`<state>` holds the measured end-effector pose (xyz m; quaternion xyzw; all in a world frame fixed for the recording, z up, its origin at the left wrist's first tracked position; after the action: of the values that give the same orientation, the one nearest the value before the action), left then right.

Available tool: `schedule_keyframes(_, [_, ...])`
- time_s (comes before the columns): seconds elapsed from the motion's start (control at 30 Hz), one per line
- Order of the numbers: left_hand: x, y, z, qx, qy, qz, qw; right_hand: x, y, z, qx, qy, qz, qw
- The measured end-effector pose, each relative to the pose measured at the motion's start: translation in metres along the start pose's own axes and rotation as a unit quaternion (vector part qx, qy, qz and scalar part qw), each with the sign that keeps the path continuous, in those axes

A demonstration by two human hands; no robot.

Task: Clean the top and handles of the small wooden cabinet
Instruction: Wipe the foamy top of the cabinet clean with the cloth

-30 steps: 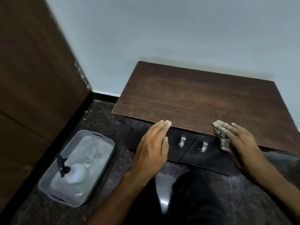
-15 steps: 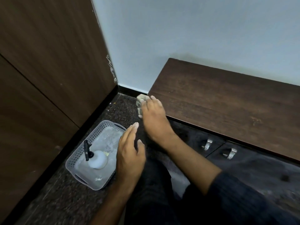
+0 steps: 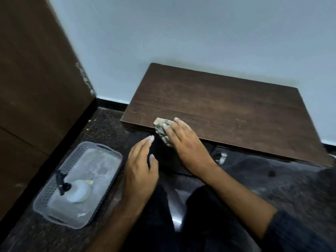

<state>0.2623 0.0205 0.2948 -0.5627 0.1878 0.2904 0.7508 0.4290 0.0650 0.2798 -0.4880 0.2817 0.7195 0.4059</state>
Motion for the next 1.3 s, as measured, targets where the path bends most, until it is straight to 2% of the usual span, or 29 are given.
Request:
schedule_keyframes(0.17, [0.061, -0.055, -0.013, 0.110, 0.126, -0.033, 0.985, -0.042, -0.074, -0.095, 0.067, 0.015, -0.001, 0.998])
schedule_keyframes(0.37, [0.090, -0.089, -0.049, 0.156, 0.217, -0.043, 0.963, -0.092, -0.141, -0.193, 0.160, 0.051, -0.007, 0.986])
schedule_keyframes(0.47, [0.087, -0.095, -0.066, 0.157, 0.232, -0.042, 0.959, -0.116, -0.166, -0.234, 0.205, 0.049, -0.008, 0.977])
schedule_keyframes(0.63, [0.057, -0.087, -0.085, 0.130, 0.212, -0.053, 0.967, -0.137, -0.182, -0.261, 0.231, 0.056, -0.014, 0.971])
schedule_keyframes(0.87, [0.011, -0.046, -0.126, 0.021, 0.155, -0.055, 0.986, -0.127, -0.192, -0.263, 0.236, 0.040, -0.003, 0.971])
schedule_keyframes(1.1, [0.022, -0.053, -0.099, -0.020, 0.212, -0.084, 0.973, -0.134, -0.185, -0.262, 0.271, 0.024, 0.023, 0.962])
schedule_keyframes(1.2, [0.034, -0.058, -0.070, -0.045, 0.214, -0.113, 0.969, -0.136, -0.176, -0.258, 0.301, 0.001, 0.026, 0.953])
schedule_keyframes(1.3, [0.052, -0.050, -0.047, -0.072, 0.224, -0.095, 0.967, -0.122, -0.160, -0.235, 0.291, 0.000, 0.026, 0.956])
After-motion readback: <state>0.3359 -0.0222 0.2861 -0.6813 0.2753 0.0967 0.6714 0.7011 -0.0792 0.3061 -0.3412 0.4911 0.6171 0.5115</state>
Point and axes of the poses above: each hand's wrist, its own z-axis towards the middle knuckle, its own x-axis out of the palm, y = z × x, the point moved 2 cm from there along z, towards the middle knuckle, and after that the axes turned 3 degrees about -x, right-handed, at the moved point
